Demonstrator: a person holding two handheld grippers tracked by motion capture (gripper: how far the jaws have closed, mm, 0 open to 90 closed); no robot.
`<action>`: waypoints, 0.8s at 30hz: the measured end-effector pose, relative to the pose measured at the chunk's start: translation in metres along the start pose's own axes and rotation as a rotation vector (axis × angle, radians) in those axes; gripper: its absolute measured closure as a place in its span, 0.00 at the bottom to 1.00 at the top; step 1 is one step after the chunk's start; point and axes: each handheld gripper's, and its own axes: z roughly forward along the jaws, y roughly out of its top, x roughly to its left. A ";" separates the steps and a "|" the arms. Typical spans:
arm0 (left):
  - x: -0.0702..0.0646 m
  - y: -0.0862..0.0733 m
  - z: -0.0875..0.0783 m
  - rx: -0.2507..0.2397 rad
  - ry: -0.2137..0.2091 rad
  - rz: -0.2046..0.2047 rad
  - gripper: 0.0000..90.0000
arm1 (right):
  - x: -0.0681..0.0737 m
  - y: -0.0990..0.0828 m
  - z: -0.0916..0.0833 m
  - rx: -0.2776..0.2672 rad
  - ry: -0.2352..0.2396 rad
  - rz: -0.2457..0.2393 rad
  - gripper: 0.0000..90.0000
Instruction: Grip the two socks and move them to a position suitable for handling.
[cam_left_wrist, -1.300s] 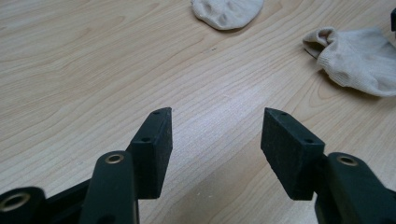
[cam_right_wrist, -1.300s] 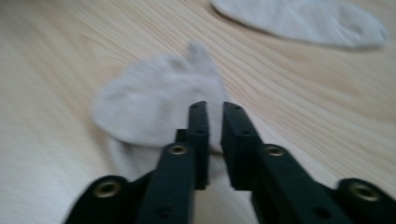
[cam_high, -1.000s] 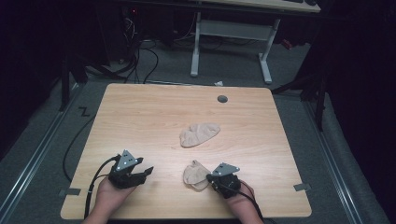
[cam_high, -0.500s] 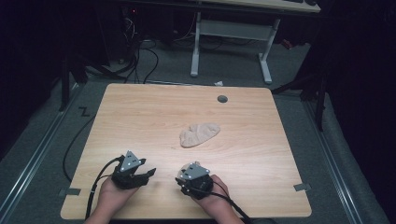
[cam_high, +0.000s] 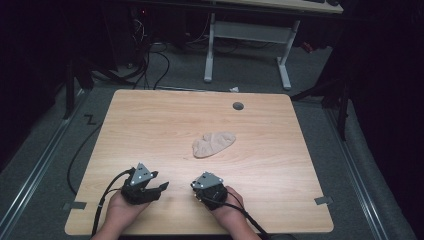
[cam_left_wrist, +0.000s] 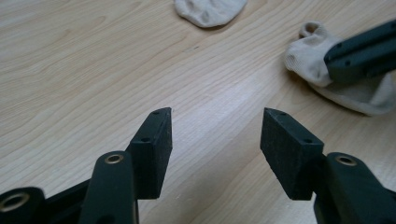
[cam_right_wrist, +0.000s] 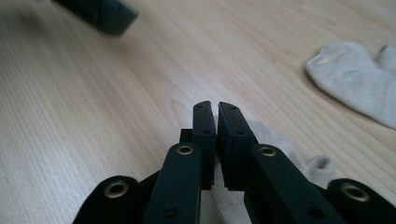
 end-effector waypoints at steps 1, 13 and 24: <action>-0.003 0.001 0.001 -0.002 -0.009 0.003 0.49 | -0.002 0.000 -0.004 -0.021 0.003 0.019 0.95; -0.062 0.024 0.035 -0.022 -0.185 0.079 0.68 | -0.019 -0.014 -0.038 -0.161 -0.041 0.140 0.95; -0.088 0.026 0.072 0.108 -0.208 0.203 0.85 | -0.045 -0.045 -0.070 -0.162 -0.167 0.210 0.94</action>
